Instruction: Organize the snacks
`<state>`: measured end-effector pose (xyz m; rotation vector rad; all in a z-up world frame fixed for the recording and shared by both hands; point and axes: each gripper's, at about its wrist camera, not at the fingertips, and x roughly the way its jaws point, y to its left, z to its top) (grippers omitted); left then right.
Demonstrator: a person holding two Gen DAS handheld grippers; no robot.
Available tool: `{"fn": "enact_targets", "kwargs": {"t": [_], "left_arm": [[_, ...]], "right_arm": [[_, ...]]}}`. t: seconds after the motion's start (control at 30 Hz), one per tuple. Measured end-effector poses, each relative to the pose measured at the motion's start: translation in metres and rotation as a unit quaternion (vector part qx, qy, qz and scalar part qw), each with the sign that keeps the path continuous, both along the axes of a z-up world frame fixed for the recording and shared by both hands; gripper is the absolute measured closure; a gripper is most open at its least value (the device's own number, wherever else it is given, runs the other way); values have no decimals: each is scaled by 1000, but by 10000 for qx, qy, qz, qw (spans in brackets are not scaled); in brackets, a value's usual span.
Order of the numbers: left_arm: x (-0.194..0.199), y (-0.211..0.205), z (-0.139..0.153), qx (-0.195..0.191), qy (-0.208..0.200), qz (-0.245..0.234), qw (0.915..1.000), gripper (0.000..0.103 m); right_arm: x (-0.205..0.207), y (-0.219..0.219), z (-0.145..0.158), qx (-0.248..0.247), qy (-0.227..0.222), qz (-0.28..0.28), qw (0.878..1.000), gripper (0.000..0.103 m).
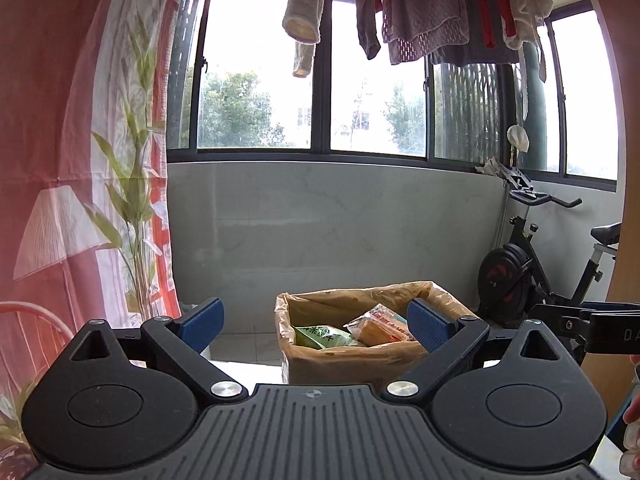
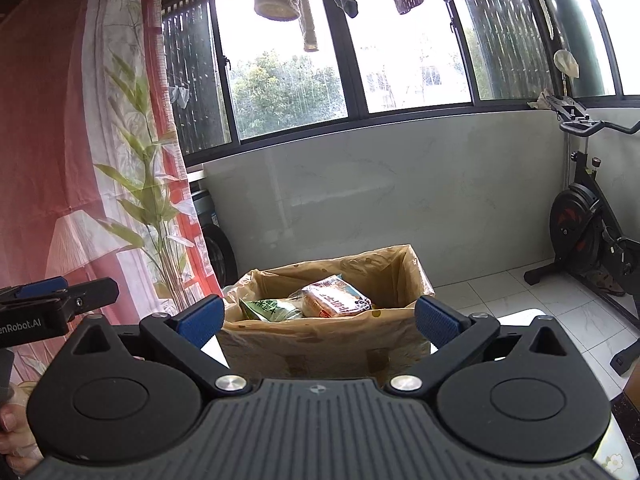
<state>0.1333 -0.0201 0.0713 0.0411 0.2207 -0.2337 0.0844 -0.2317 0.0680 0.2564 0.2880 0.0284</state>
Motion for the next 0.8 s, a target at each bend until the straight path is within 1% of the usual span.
{"fn": "enact_targets", "kwargs": {"t": [0.23, 0.67, 0.8], "left_arm": [[-10, 10, 2, -77, -20, 120, 9999, 4], [-9, 8, 0, -48, 26, 186, 9998, 4], [-6, 10, -2, -95, 61, 199, 9997, 4]], "right_arm": [[-3, 9, 4, -162, 10, -37, 9999, 0], [-3, 12, -3, -208, 81, 38, 9997, 0], [-2, 11, -4, -198, 90, 35, 9998, 0]]}}
